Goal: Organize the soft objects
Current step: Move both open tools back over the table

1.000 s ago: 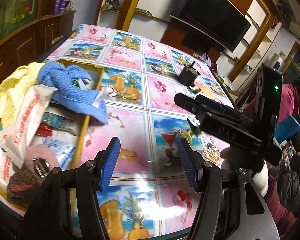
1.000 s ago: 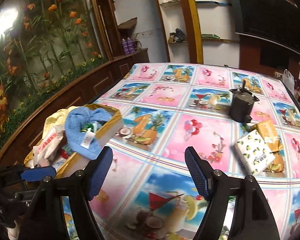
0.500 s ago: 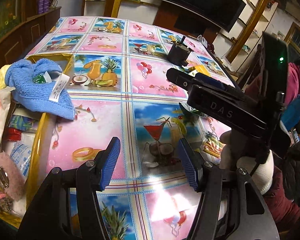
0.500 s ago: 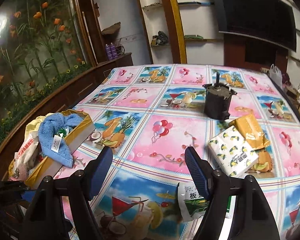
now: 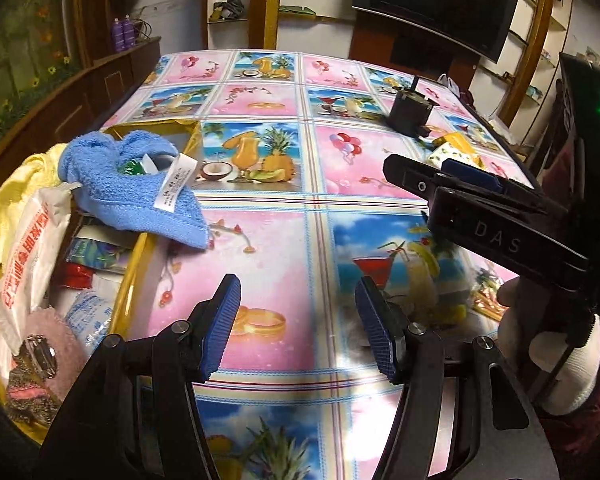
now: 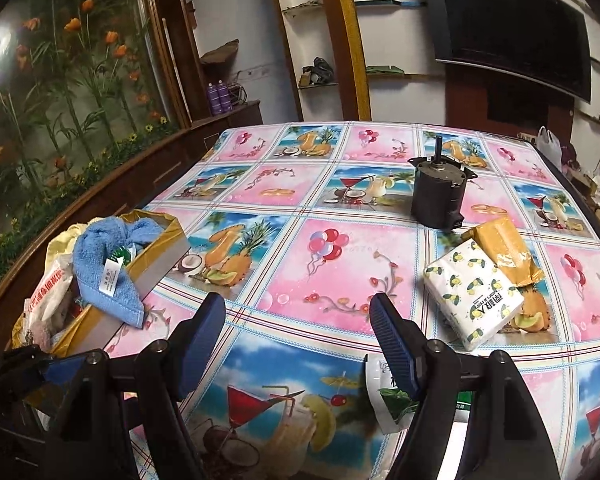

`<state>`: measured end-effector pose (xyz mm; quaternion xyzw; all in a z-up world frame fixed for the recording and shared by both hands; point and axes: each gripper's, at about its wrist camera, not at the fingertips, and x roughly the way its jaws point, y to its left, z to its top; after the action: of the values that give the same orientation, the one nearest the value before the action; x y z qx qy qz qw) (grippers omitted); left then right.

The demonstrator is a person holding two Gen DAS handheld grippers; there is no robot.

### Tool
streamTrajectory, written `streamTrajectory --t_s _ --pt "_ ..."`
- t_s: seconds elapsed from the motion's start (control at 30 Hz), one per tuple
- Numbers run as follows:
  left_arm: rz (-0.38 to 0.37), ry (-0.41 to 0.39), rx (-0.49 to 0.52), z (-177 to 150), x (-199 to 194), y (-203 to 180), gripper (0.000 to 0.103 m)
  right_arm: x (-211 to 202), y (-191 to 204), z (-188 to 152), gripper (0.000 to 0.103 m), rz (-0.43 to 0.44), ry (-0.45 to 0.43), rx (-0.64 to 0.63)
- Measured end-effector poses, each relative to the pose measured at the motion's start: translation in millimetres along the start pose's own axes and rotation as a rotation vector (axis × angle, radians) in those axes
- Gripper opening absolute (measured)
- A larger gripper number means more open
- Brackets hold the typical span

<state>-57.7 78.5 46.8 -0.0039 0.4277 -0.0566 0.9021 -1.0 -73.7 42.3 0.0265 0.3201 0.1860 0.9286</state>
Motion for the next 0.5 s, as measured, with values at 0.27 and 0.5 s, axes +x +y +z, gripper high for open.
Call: streamTrajectory --t_s 0.27,0.5 --pt "0.168 -0.064 0.062 -2.2 -3.9 -2.4 0.060 3.9 1.0 -2.1 0.075 -0.009 0.018 -0.006" --pt "0.205 -0.047 0.072 -3.2 1.2 -2.7 0.060 3.5 1.8 -3.0 0.075 -0.006 0.017 -0.006"
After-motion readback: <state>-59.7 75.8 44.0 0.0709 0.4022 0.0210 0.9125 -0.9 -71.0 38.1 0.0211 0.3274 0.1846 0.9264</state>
